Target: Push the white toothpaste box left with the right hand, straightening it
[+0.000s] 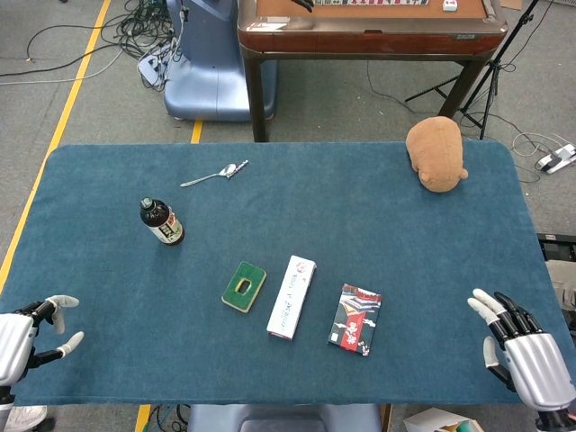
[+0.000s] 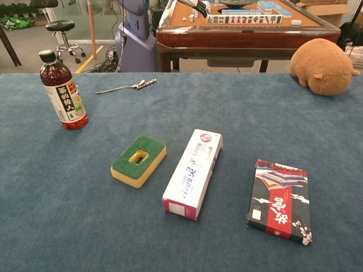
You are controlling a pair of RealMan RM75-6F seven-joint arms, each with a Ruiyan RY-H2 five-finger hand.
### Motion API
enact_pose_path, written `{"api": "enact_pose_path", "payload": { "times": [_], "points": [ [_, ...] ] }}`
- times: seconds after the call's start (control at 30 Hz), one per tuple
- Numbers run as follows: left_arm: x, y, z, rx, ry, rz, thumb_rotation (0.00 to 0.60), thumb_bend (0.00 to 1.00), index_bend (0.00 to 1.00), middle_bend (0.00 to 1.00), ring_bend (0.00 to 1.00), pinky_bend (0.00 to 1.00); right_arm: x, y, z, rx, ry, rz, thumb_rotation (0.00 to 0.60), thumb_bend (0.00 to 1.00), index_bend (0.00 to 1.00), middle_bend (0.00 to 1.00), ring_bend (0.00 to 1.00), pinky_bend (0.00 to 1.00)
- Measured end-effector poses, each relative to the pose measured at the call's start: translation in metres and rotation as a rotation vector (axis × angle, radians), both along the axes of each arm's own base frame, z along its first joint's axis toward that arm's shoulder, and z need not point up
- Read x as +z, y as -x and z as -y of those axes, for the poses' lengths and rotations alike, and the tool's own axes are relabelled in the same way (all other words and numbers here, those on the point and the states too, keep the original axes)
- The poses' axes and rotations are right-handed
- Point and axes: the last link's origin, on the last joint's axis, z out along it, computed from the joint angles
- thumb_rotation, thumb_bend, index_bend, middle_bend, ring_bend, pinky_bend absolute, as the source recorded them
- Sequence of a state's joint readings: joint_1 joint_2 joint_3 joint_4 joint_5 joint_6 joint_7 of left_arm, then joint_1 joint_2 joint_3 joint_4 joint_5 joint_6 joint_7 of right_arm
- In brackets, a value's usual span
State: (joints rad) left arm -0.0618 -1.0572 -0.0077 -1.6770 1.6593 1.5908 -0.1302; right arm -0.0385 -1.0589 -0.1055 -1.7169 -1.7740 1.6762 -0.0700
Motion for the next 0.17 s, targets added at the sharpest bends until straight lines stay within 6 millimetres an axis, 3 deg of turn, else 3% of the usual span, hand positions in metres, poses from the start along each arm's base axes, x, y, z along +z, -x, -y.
{"api": "enact_pose_path", "payload": {
  "times": [0.17],
  "points": [
    [-0.0049, -0.0016, 0.0004, -0.005, 0.021, -0.007, 0.6, 0.21, 0.4, 0.65, 0.55, 0.67, 0.0045, 0.0032, 0.0054, -0.017, 0.012, 0.014, 0.6, 0.72, 0.2, 0.18, 0.11, 0.26]
  ]
}}
